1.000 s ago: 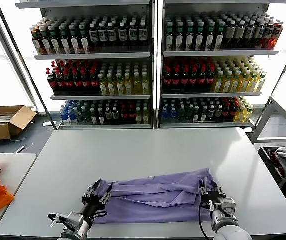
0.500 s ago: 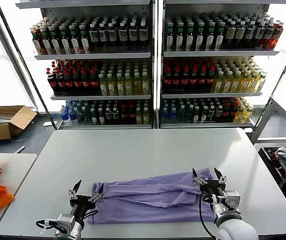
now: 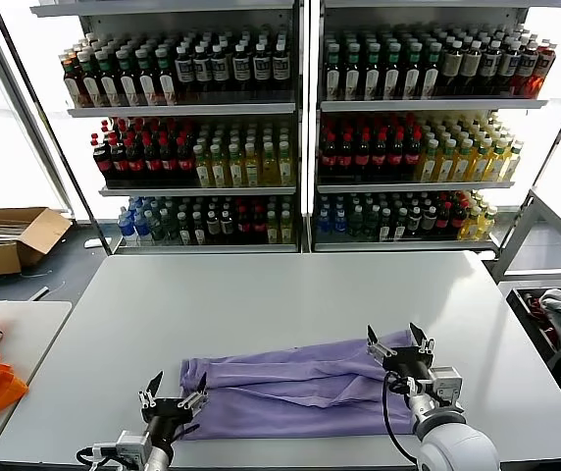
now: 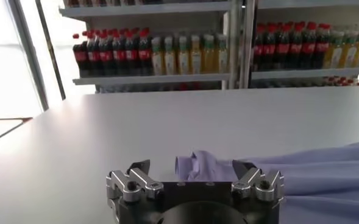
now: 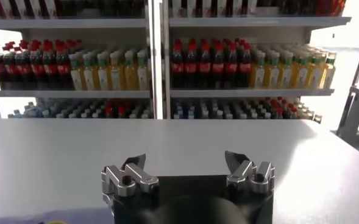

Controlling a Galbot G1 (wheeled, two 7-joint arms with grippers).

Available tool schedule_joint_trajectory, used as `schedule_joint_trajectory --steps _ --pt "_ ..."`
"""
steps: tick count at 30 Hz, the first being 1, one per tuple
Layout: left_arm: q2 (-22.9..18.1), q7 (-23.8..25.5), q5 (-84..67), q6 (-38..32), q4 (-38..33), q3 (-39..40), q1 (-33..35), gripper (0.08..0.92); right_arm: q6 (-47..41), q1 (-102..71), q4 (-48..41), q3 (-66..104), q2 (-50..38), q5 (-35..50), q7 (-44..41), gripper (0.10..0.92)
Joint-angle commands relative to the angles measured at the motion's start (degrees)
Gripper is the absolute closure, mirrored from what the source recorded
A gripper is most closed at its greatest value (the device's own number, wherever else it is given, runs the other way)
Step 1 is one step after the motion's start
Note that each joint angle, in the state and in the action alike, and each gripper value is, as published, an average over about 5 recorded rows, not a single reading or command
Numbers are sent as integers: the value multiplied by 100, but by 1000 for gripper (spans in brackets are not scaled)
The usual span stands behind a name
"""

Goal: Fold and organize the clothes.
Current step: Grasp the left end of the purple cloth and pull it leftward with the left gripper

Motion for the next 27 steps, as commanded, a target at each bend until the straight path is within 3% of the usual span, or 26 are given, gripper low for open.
schedule_joint_trajectory --steps 1,5,8,27 --pt "-146 -35 -302 92 170 32 22 177 7 85 -20 -68 -48 16 5 203" --pt "-134 -24 -434 111 275 -1 -16 187 11 82 -28 -79 -45 14 3 203" --pt "-121 -8 -457 116 321 -15 -33 244 21 62 -31 -86 -38 6 0 203" --pt "-179 192 -465 13 372 -163 -64 806 19 92 -18 -10 -94 26 -5 203"
